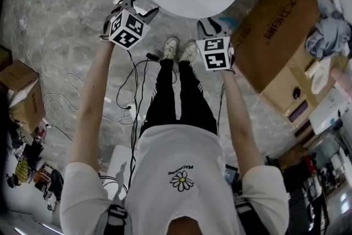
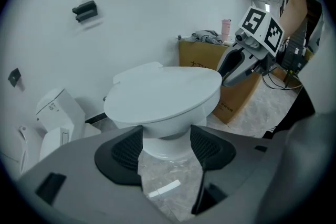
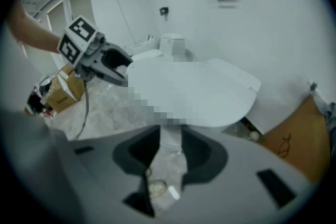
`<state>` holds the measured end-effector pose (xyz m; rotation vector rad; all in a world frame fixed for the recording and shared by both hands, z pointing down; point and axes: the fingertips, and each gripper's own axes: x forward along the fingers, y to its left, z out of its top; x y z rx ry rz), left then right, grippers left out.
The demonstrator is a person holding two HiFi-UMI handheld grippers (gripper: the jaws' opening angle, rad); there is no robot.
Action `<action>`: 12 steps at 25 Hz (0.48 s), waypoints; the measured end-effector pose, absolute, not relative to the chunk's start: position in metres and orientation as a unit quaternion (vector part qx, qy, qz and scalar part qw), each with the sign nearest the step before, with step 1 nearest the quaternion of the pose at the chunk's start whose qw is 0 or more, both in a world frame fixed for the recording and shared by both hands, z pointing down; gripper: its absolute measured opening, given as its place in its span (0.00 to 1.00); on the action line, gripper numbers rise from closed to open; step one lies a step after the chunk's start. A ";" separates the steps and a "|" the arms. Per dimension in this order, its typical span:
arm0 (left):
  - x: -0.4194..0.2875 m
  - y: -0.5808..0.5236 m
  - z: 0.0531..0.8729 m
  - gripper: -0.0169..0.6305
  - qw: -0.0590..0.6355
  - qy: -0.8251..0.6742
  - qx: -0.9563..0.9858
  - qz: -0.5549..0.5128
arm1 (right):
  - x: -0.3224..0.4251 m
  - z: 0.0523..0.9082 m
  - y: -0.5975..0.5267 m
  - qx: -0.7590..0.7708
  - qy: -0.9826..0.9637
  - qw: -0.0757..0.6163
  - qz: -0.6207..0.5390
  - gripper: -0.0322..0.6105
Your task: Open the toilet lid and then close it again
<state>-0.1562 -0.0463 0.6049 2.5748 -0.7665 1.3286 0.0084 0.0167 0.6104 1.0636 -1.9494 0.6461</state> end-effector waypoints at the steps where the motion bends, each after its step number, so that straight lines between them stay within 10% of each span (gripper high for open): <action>1: -0.158 -0.044 0.611 0.49 0.078 -0.255 0.856 0.442 | 0.007 0.616 0.019 0.418 -0.770 0.406 0.259 0.27; 12: -0.170 -0.026 0.673 0.49 0.108 -0.237 0.850 0.458 | -0.004 0.680 0.036 0.391 -0.758 0.435 0.288 0.27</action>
